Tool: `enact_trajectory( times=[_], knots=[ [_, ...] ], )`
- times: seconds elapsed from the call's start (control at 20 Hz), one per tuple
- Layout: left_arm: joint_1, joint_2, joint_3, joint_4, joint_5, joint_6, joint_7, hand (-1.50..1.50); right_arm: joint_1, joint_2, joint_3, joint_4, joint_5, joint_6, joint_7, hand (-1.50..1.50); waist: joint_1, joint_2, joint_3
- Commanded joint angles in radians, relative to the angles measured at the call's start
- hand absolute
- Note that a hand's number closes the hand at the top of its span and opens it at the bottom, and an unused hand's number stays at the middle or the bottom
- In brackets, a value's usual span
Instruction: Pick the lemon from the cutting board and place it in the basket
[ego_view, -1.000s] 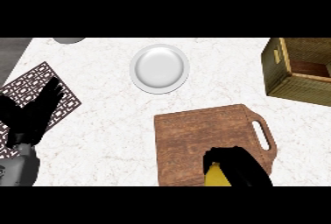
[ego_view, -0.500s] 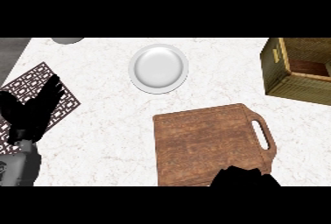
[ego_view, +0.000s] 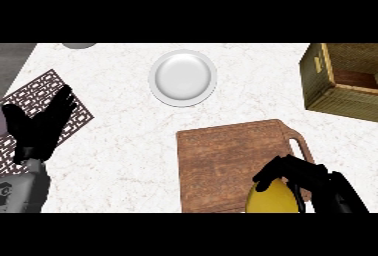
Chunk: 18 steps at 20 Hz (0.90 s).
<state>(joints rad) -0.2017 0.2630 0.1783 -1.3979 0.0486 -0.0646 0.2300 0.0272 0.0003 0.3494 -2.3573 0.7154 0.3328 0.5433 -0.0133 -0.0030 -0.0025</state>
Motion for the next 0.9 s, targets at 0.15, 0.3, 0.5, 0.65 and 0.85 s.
enact_trajectory(
  times=[0.15,0.3,0.5,0.65,0.85],
  knots=[
    [0.001,0.006,0.008,0.01,0.004,-0.011,-0.017,0.0,-0.36,0.0,-0.201,-0.138,-0.067,0.093,0.31,1.5,0.012,0.0,-0.001],
    [-0.027,0.016,0.002,-0.023,0.005,-0.008,0.047,0.0,-0.497,-0.012,-0.325,-0.11,-0.097,0.146,0.377,1.5,0.008,-0.003,0.001],
    [0.008,-0.015,-0.017,-0.005,-0.009,-0.004,0.001,0.0,-0.807,-0.057,-0.49,0.089,-0.14,0.162,0.452,1.5,0.015,0.0,0.001],
    [-0.006,-0.007,-0.011,-0.042,-0.005,0.008,0.054,0.0,-0.914,-0.184,-0.6,0.19,-0.166,0.2,0.472,1.5,0.012,-0.001,0.001],
    [0.002,-0.012,-0.012,-0.017,-0.012,0.0,0.016,0.0,-0.903,-0.311,-0.667,0.345,-0.137,0.165,0.327,1.5,0.014,0.004,0.002]
  ],
)
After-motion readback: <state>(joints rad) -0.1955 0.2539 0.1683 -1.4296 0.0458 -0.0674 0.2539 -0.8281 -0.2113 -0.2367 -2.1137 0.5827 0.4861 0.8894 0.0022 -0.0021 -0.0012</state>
